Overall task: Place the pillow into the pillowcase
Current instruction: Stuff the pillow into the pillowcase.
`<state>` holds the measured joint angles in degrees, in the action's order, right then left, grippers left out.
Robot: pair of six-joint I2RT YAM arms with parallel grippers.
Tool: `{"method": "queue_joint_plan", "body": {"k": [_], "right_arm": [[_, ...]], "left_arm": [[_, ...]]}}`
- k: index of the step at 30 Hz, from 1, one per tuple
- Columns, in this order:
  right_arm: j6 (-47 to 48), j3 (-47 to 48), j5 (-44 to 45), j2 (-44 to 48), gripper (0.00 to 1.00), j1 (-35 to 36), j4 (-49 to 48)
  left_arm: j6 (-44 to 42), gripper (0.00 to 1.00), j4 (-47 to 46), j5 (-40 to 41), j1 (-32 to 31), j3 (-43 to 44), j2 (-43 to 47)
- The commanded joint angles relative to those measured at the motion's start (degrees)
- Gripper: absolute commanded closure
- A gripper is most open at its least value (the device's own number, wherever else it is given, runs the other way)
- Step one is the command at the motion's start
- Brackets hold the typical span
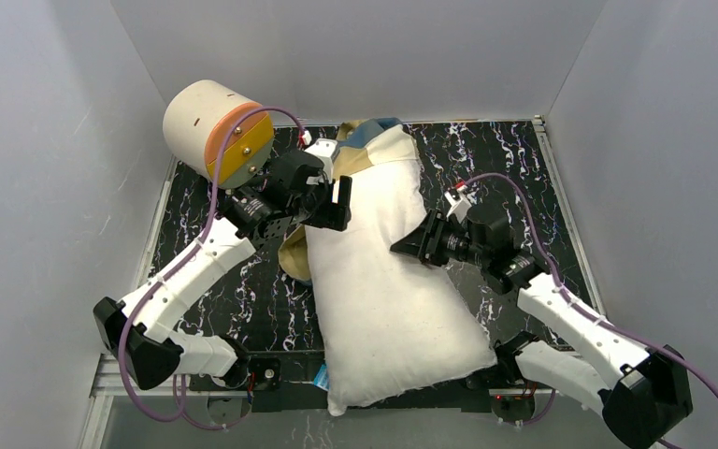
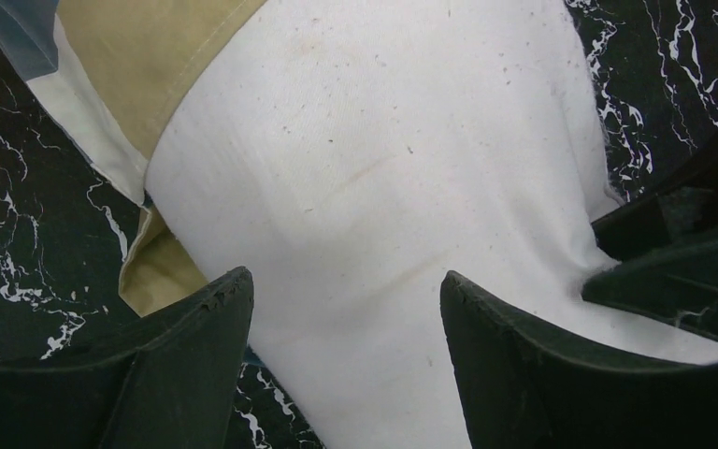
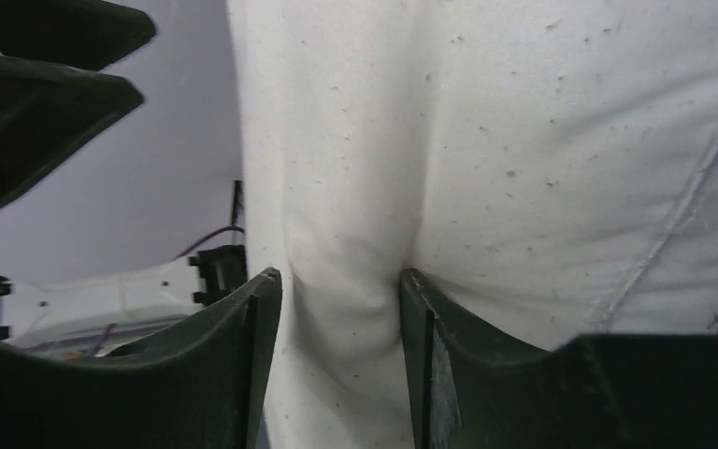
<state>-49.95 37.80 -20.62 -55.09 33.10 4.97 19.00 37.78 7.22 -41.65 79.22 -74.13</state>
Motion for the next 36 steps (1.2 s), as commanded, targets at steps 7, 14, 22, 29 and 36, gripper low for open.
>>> {"method": "queue_joint_plan", "body": {"k": [7, 14, 22, 29, 36], "right_arm": [[-24.29, -7.82, 2.78, -0.67, 0.45, 7.73, -26.37], [-17.30, -2.98, 9.85, -0.41, 0.38, 10.93, -15.86], [0.32, 3.51, 34.16, 11.44, 0.23, 10.44, 7.25], [31.51, 9.21, 42.90, 8.56, 0.21, 9.35, -4.18], [48.27, 22.79, 32.28, -7.37, 0.22, 1.58, -1.80]], "left_arm": [[7.93, 0.27, 2.89, 4.79, -0.14, -0.17, -0.11], [13.08, 0.23, -4.24, 2.14, -0.96, -8.37, -0.86], [11.61, 0.67, -7.71, 11.48, -1.33, -18.69, -3.59], [8.95, 0.70, -7.06, 14.69, -0.90, -22.11, 0.33], [7.39, 0.65, -2.83, 13.69, 0.49, -18.77, -2.90]]}}
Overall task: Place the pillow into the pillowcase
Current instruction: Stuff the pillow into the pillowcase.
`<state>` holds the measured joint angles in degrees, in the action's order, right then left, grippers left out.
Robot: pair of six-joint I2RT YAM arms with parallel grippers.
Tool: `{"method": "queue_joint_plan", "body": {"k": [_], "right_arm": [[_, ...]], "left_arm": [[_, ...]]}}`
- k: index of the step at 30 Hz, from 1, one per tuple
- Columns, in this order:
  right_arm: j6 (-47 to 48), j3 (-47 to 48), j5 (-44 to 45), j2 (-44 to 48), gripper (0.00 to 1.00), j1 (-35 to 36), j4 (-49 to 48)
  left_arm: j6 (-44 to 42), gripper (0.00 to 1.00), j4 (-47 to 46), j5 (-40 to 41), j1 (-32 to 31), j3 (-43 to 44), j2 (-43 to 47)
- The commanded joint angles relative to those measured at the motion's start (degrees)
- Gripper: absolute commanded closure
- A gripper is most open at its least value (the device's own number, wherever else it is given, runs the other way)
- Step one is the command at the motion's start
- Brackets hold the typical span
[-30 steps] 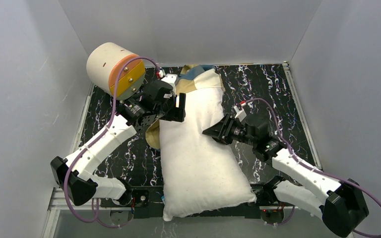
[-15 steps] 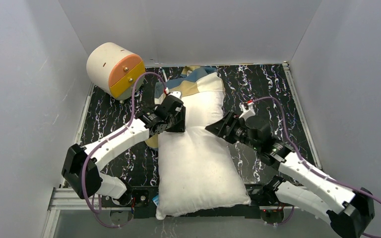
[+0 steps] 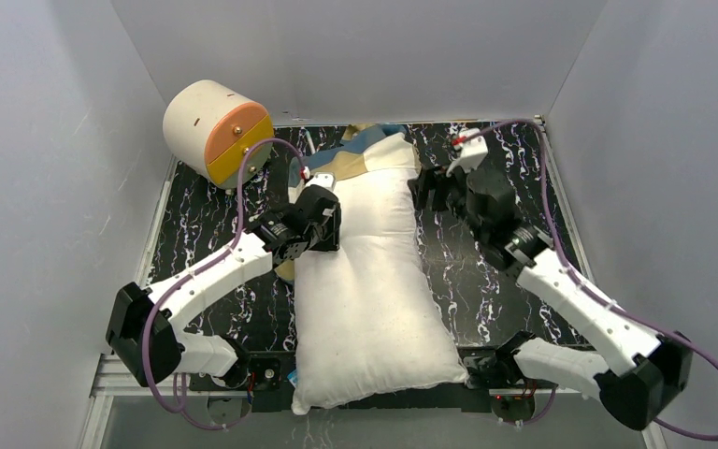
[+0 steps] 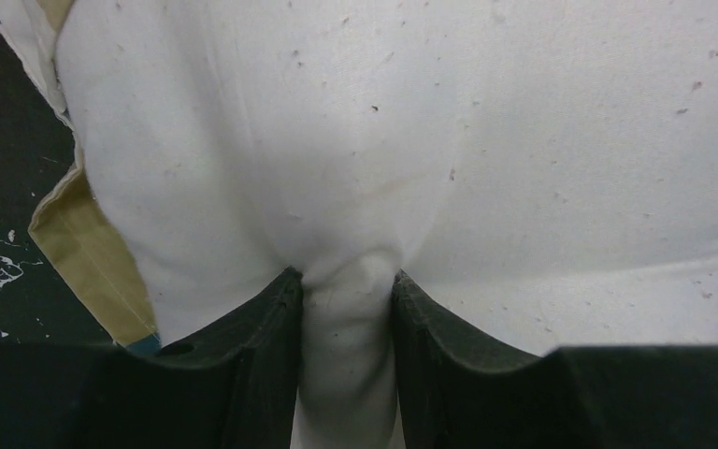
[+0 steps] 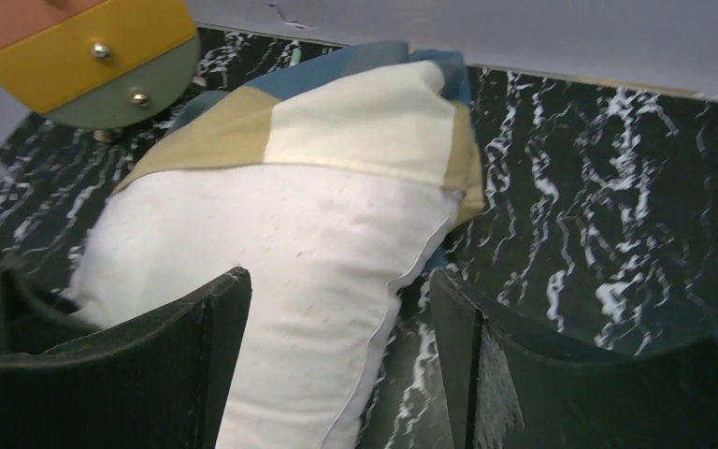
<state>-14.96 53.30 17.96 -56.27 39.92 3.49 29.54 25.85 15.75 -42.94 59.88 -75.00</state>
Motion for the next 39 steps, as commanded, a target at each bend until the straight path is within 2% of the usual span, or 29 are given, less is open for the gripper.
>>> {"method": "queue_joint_plan", "body": {"k": [1, 6, 9, 12, 14, 18, 21, 32, 39], "right_arm": [[13.97, 8.37, -10.40, -7.96, 0.23, -7.65, -0.44], [17.88, 3.61, -21.65, -14.51, 0.29, -16.50, -10.21], [17.57, 2.78, -28.82, -18.27, 0.40, -19.96, -13.37], [16.93, 1.09, -30.62, -21.59, 0.52, -21.36, -19.57], [16.94, 1.92, -32.25, -24.31, 0.56, -22.30, -21.00], [20.08, 5.61, -36.94, -29.92, 0.56, -22.96, -21.44], [23.04, 6.21, -39.42, -32.98, 0.53, -22.96, -23.43], [28.77, 6.41, -39.09, -37.02, 0.53, -22.35, -31.35], [35.05, 8.83, -36.81, -40.89, 0.53, -19.92, -31.88]], "left_arm": [[-3.48, 0.65, 9.28, 4.78, 2.29, 0.93, -2.15], [-4.54, 0.65, 9.95, 1.80, 5.45, 2.11, -1.61], [-5.36, 0.65, 10.34, 1.44, 6.84, 1.67, -0.53], [-6.08, 0.64, 10.28, 0.87, 7.78, 1.05, 0.20], [-6.44, 0.64, 10.32, 0.49, 8.46, 0.60, 0.25], [-6.57, 0.64, 10.22, -0.37, 9.09, 0.02, 0.51], [-6.27, 0.63, 10.26, -1.25, 9.10, -0.18, 0.89], [-6.40, 0.62, 11.86, -1.72, 9.19, 2.45, 1.59], [-5.20, 0.61, 11.30, -3.34, 9.18, 2.37, 2.52]]}}
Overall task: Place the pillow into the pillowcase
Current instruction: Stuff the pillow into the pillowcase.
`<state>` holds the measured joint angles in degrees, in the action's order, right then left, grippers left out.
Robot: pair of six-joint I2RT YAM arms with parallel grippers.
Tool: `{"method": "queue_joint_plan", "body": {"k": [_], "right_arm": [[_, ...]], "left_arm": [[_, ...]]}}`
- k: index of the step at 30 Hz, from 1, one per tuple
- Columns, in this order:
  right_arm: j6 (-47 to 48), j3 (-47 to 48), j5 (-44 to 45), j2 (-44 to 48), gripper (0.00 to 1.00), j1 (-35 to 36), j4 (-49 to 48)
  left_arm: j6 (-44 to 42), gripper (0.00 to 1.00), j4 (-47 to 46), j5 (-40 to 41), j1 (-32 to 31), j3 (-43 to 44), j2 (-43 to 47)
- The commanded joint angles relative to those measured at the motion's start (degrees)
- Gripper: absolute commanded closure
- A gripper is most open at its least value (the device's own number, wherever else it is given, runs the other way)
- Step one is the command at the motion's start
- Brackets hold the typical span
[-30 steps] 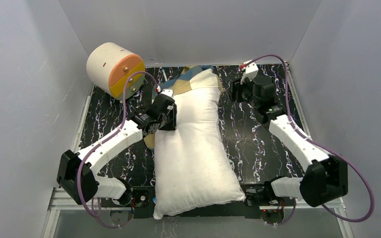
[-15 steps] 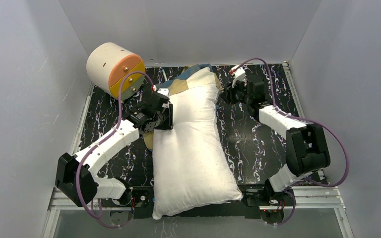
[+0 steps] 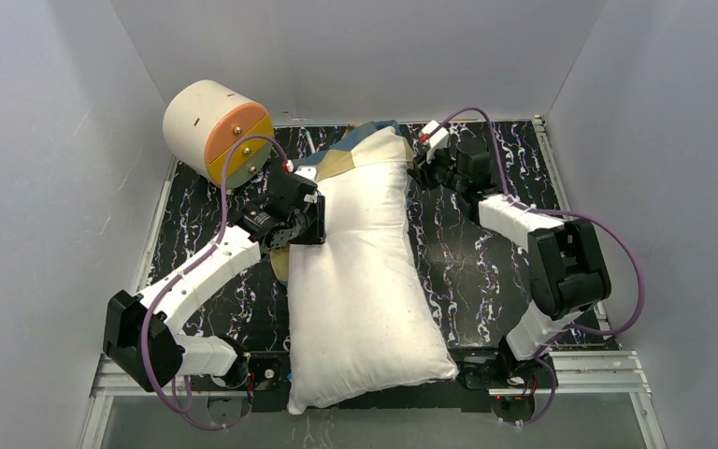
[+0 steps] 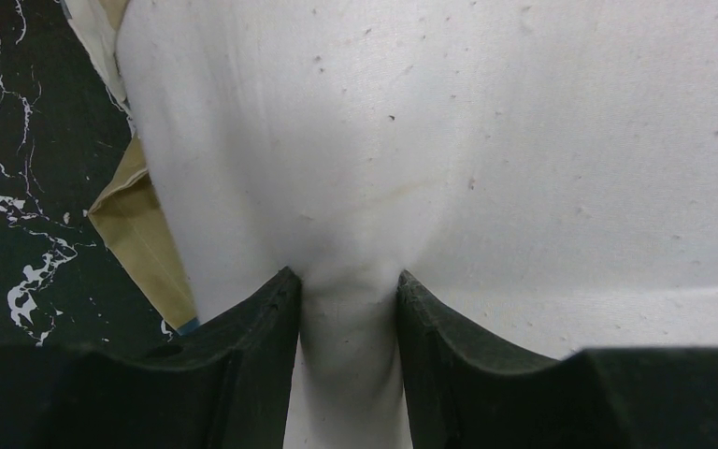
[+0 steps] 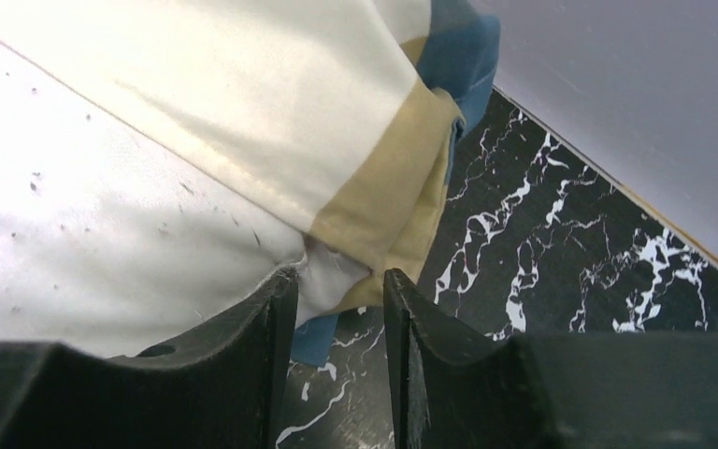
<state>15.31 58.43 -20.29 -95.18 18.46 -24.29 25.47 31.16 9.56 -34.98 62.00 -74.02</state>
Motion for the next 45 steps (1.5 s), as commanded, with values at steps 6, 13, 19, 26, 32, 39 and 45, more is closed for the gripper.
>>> {"method": "queue_joint_plan", "body": {"k": [6, 13, 19, 26, 32, 39, 45], "right_arm": [[8.24, 5.70, 6.77, -4.30, 0.65, 3.50, -7.01], [6.28, 6.95, 8.66, -3.82, 0.99, 3.52, -7.15], [0.80, 5.52, 4.69, -0.68, 0.99, 3.35, 0.65], [-0.83, 2.63, -0.50, 3.84, 0.99, 4.18, 8.22], [2.73, 5.43, -8.48, 5.55, 0.99, 3.79, 23.26], [6.34, 4.56, -4.82, 6.64, 0.99, 3.70, 30.39], [5.13, 4.43, 4.48, 7.40, 0.99, 3.70, 31.94]], "left_arm": [[-1.61, 0.61, 6.43, 2.68, 1.23, 0.42, 1.58], [-1.96, 0.61, 6.62, 1.74, 1.21, -0.51, 0.82], [-0.60, 0.59, 5.14, 2.49, 1.21, -0.63, 1.28], [0.24, 0.60, 3.35, 2.22, 1.32, -1.22, -1.38], [2.12, 0.60, 0.05, 3.50, 1.41, -4.57, -1.90], [3.53, 0.61, -2.20, 4.40, 1.69, -7.75, -2.99], [3.35, 0.61, -2.58, 4.57, 1.94, -9.32, -3.00]]}}
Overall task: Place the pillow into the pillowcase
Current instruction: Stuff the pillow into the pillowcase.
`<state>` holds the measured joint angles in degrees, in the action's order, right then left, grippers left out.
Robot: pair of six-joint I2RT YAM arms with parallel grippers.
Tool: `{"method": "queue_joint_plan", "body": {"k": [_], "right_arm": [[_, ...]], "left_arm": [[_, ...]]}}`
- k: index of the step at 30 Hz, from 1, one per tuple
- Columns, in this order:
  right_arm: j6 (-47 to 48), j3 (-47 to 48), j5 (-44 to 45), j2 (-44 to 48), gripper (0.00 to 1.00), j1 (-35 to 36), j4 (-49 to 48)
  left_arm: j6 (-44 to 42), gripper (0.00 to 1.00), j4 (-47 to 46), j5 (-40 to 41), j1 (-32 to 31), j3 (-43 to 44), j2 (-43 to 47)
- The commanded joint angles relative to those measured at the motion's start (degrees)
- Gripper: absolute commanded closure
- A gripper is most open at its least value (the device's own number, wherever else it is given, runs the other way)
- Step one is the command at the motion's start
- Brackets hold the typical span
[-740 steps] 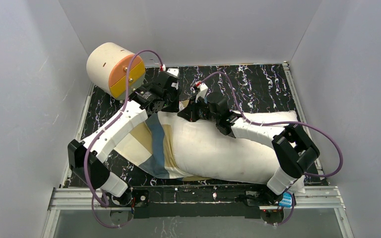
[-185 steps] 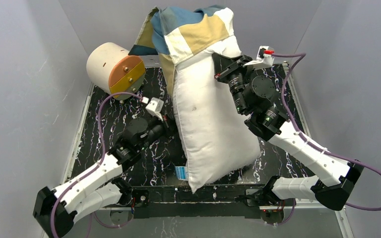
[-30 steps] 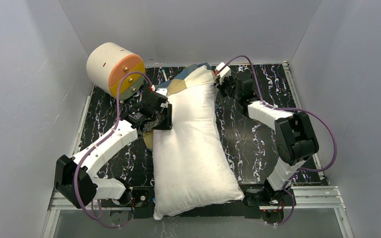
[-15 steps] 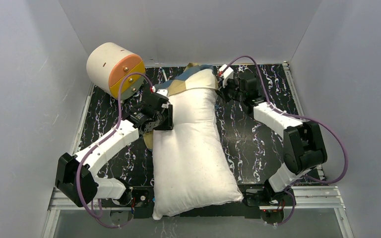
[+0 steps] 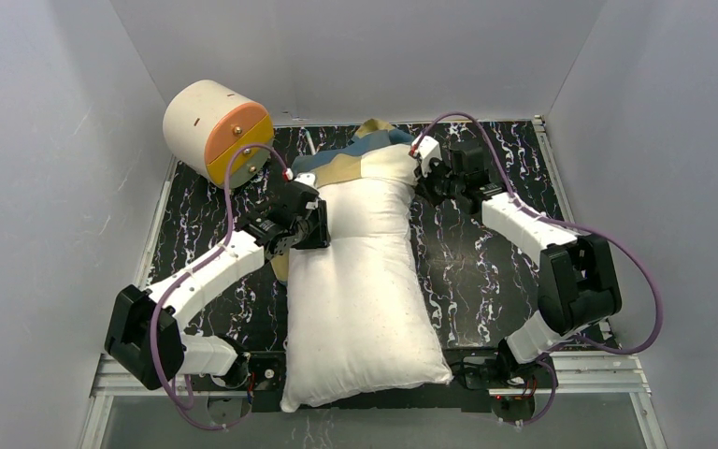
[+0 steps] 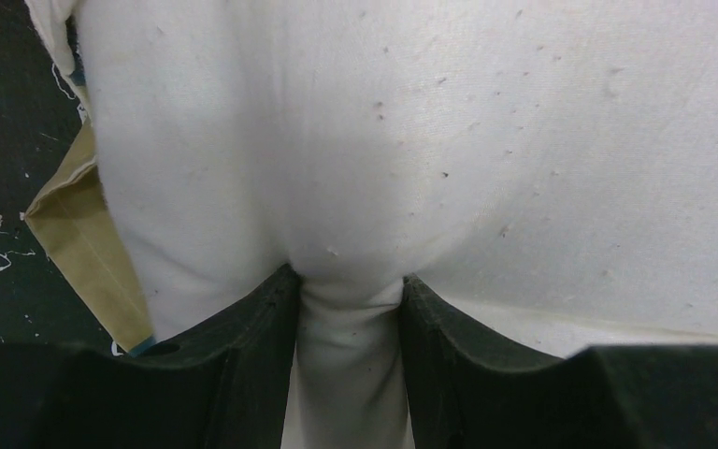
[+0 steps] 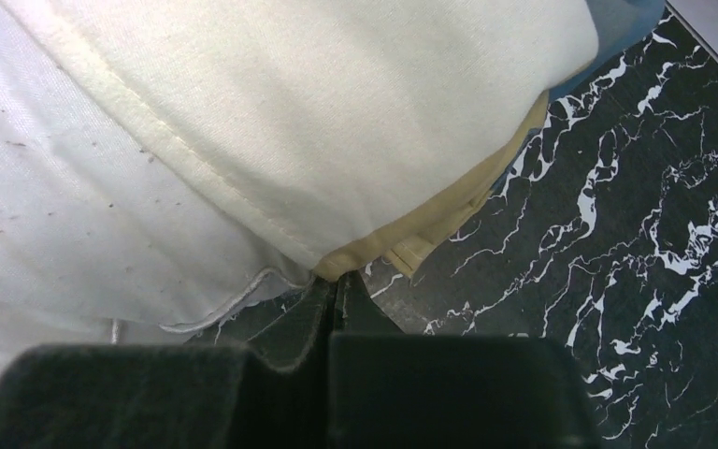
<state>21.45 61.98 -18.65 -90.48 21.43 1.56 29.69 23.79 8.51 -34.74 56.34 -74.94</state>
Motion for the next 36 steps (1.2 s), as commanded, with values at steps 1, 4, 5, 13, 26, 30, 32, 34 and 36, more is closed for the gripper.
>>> {"method": "queue_joint_plan", "body": {"k": [1, 4, 5, 13, 26, 30, 32, 34, 36], "right_arm": [[-1.74, 1.12, 1.54, 2.61, 0.99, 0.72, 6.03], [-6.30, 1.17, -7.77, 3.01, 0.99, 0.76, 4.62], [-8.26, 0.03, -10.94, 3.66, 0.99, 0.75, 2.21], [-15.33, -2.17, -24.41, 9.04, 0.99, -1.93, -2.44], [-25.98, -10.64, -17.47, 13.06, 0.99, 0.27, -11.37], [-29.06, -9.98, -12.32, 12.11, 0.99, 2.55, -12.10], [-30.89, -9.99, -10.13, 12.10, 0.99, 3.09, -12.24], [-33.30, -10.59, -7.36, 12.73, 0.99, 3.21, -13.01], [-34.94, -11.56, -6.32, 13.69, 0.99, 3.31, -13.91]], "left_arm": [[-0.86, 0.61, 4.69, 5.82, 1.69, -4.04, -1.99], [-0.50, 0.61, 4.13, 6.23, 1.78, -5.20, -1.88], [-0.31, 0.61, 3.81, 5.99, 1.78, -5.45, -1.95], [-0.86, 0.61, 3.26, 6.49, 1.96, -5.84, -2.13], [-2.23, 0.30, 3.53, -11.89, 1.54, 12.94, 0.97], [-5.93, 0.21, 11.17, -5.68, -4.43, 26.95, -2.72], [-6.47, 0.21, 14.31, -2.01, -8.64, 29.92, -5.18], [-5.26, 0.18, 14.75, 2.87, -12.81, 29.50, -6.60], [-3.92, 0.16, 14.62, 7.92, -16.36, 28.48, -8.09]]}}
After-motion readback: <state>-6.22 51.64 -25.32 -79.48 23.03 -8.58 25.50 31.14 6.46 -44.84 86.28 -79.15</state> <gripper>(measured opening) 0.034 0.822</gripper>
